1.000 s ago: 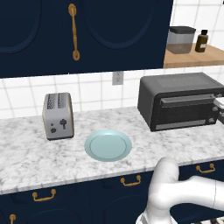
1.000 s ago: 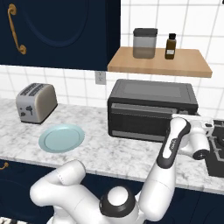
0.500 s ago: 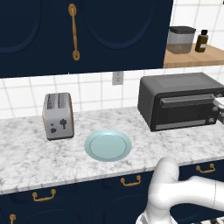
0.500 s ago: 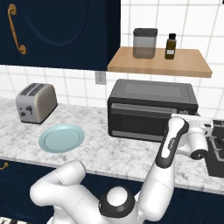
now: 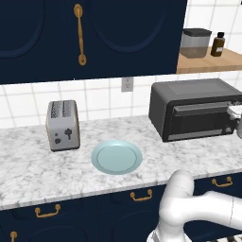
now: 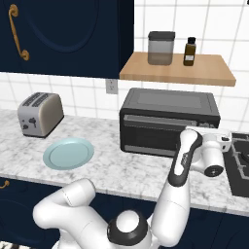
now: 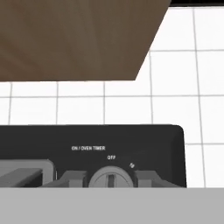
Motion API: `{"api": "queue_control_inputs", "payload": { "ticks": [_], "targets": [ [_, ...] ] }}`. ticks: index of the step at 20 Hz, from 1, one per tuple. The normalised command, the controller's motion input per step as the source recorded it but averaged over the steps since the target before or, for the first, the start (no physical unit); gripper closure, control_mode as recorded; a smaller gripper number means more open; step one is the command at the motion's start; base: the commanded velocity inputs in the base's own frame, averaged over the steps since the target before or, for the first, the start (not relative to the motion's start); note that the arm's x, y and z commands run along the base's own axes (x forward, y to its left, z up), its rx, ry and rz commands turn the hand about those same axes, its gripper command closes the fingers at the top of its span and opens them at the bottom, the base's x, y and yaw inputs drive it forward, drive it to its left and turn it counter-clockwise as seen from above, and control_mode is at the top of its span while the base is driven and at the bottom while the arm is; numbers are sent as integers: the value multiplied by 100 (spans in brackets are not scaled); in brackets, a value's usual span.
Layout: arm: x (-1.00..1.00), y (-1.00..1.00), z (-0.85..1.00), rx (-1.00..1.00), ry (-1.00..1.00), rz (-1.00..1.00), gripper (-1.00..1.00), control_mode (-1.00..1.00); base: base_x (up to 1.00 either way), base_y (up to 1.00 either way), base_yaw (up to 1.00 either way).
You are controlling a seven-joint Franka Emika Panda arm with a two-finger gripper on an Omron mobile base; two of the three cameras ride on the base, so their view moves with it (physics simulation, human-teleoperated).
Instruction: Pick up the kebab skewer and baguette bread, and place them inside the toaster oven. Close the toaster oven door and start by setting the timer.
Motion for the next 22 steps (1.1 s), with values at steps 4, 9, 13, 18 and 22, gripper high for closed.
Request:
{"api": "queue_control_inputs", "payload": {
  "ticks": [4,9,13,18,22],
  "targets": [
    [8,0,0,-1,0,-2,100,-100,0,0,0],
    [1,0,0,0,0,0,100,-100,0,0,0],
    [0,2,0,0,0,0,100,-100,0,0,0],
    [0,10,0,5,0,0,100,-100,0,0,0],
    [0,14,0,16,0,0,100,-100,0,0,0]
  ]
}}
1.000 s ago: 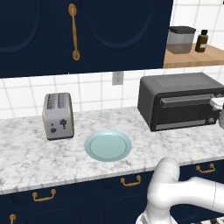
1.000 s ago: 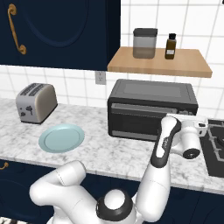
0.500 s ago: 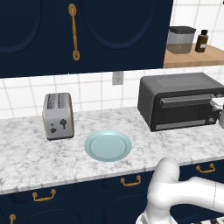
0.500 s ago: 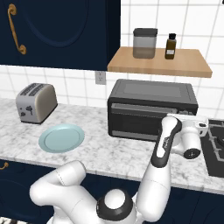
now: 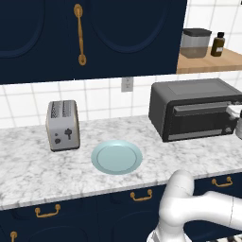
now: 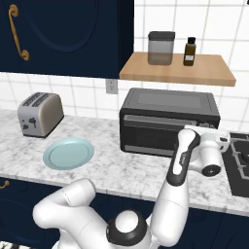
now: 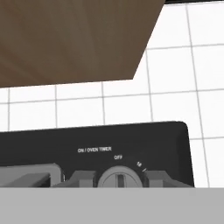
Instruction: Pick up the kebab skewer and baguette bread, and place them inside the toaster oven. Close the toaster oven door and start by setting the timer.
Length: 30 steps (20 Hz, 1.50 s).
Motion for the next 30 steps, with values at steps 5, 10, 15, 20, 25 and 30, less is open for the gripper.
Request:
{"api": "queue_control_inputs", "payload": {
  "ticks": [5,10,15,20,25,30],
  "targets": [
    [0,9,0,23,0,0,100,-100,0,0,0],
    [0,6,-1,21,0,2,100,-100,0,0,0],
    [0,11,-4,18,0,4,100,-100,0,0,0],
    [0,11,-3,19,0,4,100,-100,0,0,0],
    [0,14,-2,20,0,5,100,-100,0,0,0],
    [0,22,-2,21,0,5,100,-100,0,0,0]
  ]
}}
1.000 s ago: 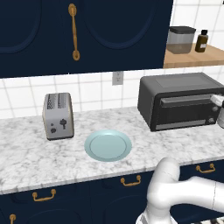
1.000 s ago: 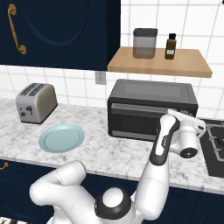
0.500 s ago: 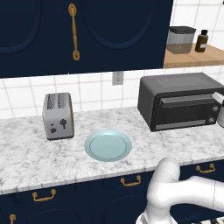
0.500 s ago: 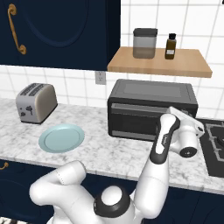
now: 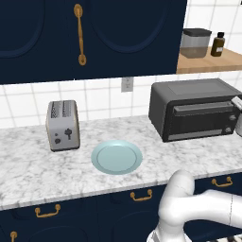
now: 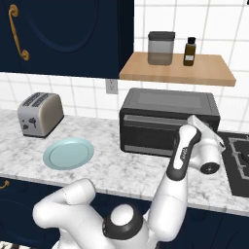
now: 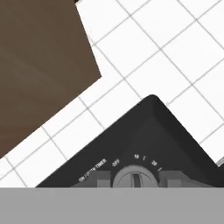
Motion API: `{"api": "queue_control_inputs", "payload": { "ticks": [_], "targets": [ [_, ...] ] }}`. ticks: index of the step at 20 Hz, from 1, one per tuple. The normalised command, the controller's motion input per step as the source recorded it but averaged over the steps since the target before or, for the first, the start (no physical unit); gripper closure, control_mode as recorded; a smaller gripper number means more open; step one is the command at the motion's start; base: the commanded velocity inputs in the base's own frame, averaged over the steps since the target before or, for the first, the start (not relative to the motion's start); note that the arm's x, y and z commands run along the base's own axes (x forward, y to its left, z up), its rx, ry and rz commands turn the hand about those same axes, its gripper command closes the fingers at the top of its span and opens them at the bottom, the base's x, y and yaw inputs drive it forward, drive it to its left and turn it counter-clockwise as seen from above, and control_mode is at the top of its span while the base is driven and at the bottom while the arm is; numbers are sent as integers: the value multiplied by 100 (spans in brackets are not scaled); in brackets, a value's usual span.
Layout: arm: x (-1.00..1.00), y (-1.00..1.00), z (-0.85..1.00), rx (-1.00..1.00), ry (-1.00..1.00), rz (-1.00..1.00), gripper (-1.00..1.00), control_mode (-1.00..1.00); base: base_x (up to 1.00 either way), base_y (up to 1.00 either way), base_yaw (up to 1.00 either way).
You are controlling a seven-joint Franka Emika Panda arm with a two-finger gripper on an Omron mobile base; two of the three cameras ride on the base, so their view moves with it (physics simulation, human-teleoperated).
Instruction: Pick up the kebab skewer and baguette bread, and place them inside the toaster oven. Close the toaster oven door and start by setting the timer.
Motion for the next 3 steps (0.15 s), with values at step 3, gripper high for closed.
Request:
{"api": "queue_control_inputs", "payload": {
  "ticks": [3],
  "targets": [
    [0,24,-1,22,0,5,100,-100,0,0,0]
  ]
}}
